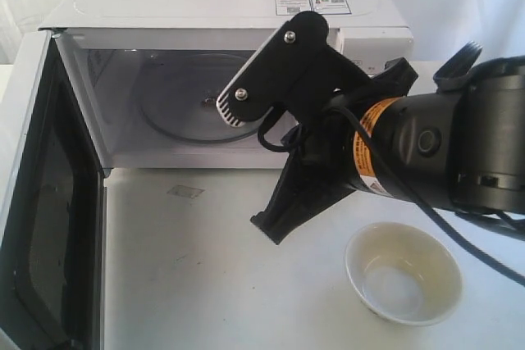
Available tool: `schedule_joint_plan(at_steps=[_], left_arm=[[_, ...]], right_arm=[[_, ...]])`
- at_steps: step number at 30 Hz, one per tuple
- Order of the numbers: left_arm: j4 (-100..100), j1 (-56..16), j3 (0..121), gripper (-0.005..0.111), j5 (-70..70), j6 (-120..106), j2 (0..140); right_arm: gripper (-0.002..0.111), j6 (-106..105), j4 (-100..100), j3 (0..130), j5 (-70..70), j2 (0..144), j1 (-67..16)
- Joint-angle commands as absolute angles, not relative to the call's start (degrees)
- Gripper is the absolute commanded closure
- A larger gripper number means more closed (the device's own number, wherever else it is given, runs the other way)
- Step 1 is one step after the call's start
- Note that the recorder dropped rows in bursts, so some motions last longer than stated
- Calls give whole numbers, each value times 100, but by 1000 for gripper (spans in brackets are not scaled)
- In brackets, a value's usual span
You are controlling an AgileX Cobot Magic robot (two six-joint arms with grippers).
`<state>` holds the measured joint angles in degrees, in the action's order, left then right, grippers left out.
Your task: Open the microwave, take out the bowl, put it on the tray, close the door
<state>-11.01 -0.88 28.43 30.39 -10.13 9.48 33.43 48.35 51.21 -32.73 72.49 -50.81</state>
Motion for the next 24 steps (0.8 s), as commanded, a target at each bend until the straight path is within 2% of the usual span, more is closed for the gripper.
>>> schedule_joint_plan(at_steps=[1, 9, 18, 24], left_arm=[[-1175, -132, 2901, 107, 3111, -1044, 961], [-1245, -132, 2901, 107, 3119, -1044, 961], [-1245, -132, 2865, 107, 3718, -1044, 1207], [-1281, -132, 2865, 107, 4229, -1044, 1987]], right_arm=[[108, 3304, 4945, 5144, -3298, 7210, -5095], [108, 3319, 5090, 5144, -3824, 6855, -5095], [108, 3319, 4461, 5144, -4117, 4917, -5095], [108, 3123, 4686, 5132, -4252, 4018, -5095]])
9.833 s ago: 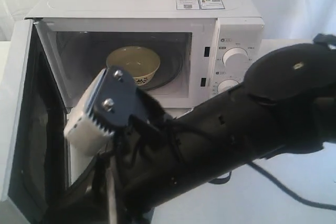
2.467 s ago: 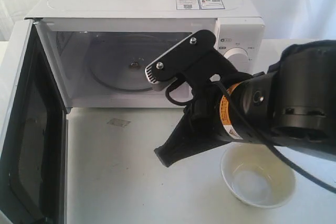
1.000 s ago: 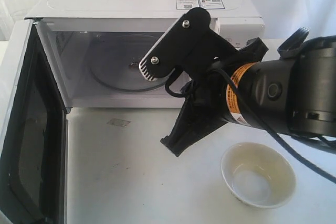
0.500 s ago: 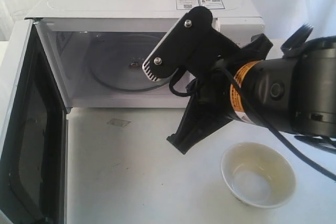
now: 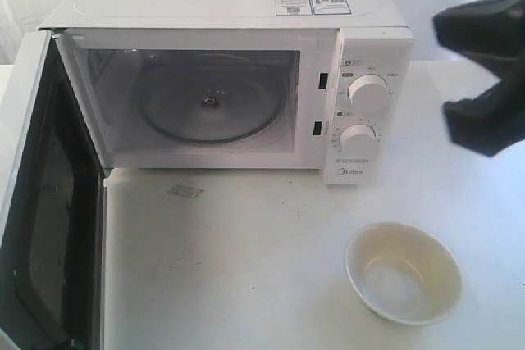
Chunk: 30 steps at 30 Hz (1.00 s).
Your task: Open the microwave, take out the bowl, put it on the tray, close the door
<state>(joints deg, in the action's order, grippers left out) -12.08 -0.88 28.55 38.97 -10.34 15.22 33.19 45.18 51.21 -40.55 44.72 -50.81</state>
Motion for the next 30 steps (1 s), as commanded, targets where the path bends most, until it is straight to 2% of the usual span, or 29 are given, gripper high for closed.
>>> schedule_joint_plan(at_steps=[1, 7, 13, 18, 26, 30], left_arm=[[-1293, -132, 2876, 107, 4294, -1044, 2136], [-911, -132, 3521, 107, 5193, -1044, 2782], [-341, -132, 4756, 107, 5364, -433, 3065], [-284, -132, 5647, 107, 6928, -75, 3651], [72, -132, 5791, 107, 6996, 517, 4641], [-554, -132, 5630, 107, 6996, 506, 5233]], right_arm=[[108, 3064, 4701, 5126, -4329, 3951, -5095], [108, 3065, 4804, 4959, -4635, 4027, -5095], [108, 3065, 4928, 4652, -4553, 4212, -5095], [108, 3065, 4916, 4654, -4494, 4226, -5095], [108, 3065, 4916, 4654, -4560, 4226, -5095], [108, 3065, 4916, 4654, -4560, 4226, -5095]])
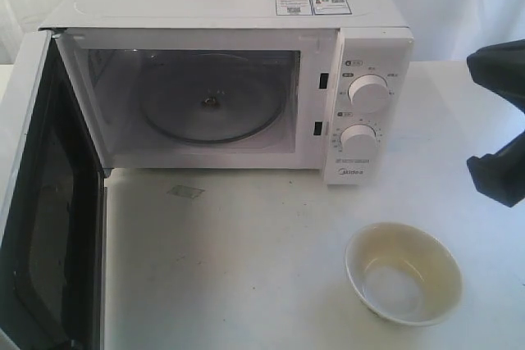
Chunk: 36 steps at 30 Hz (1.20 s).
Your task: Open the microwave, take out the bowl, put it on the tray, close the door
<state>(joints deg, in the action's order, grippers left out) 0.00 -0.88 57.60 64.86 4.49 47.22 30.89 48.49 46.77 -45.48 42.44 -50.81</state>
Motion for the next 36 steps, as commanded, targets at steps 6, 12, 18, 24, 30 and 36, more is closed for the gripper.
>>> schedule_joint_plan(at_steps=[6, 12, 18, 24, 30, 36], left_arm=[[-8420, -278, 5527, 107, 6996, -6531, 6337], [-7448, -278, 5674, 107, 6996, -6370, 6337], [-7217, -278, 5674, 107, 6996, -5885, 6302], [-6074, -278, 5674, 107, 6813, -5229, 5406], [-4978, -278, 5674, 107, 6426, -4411, 4550], [-4221, -278, 5674, 107, 6376, -3716, 3855]], right_arm=[[108, 3065, 4930, 4654, -4618, 4226, -5095], [108, 3065, 4849, 4594, -3759, 4353, -5095], [108, 3134, 5648, 4546, -1469, 5961, -5070], [108, 3690, 6334, 5260, -1501, 7392, -4518], [108, 3690, 6400, 5679, -1504, 8160, -3949], [108, 3690, 6424, 5830, -1176, 8560, -3593]])
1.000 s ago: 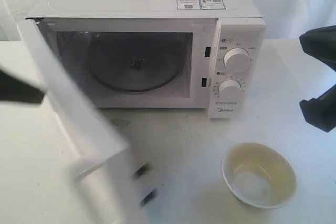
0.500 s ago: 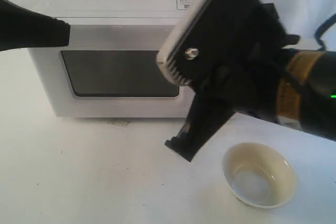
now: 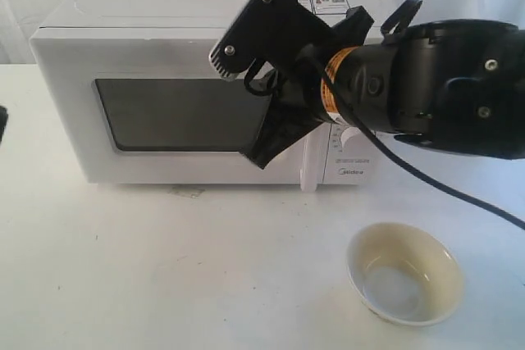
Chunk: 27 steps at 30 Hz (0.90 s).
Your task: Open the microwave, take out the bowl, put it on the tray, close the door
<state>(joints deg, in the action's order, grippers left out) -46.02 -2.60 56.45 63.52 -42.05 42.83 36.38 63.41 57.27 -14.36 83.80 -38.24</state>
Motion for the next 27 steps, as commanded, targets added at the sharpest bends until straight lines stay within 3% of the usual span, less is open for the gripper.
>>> schedule_joint_plan(at_steps=[1, 11, 27], left_arm=[[-4112, -278, 5674, 107, 6363, -3621, 3751], [-2165, -278, 5674, 107, 6205, -2382, 2524], [-2140, -278, 5674, 107, 6249, -2404, 2503]], right_arm=[[108, 3690, 6423, 5867, -1148, 8617, -3554], [108, 3668, 6424, 6068, -1011, 8930, -3216], [108, 3654, 6013, 5914, -1064, 8476, -3271]])
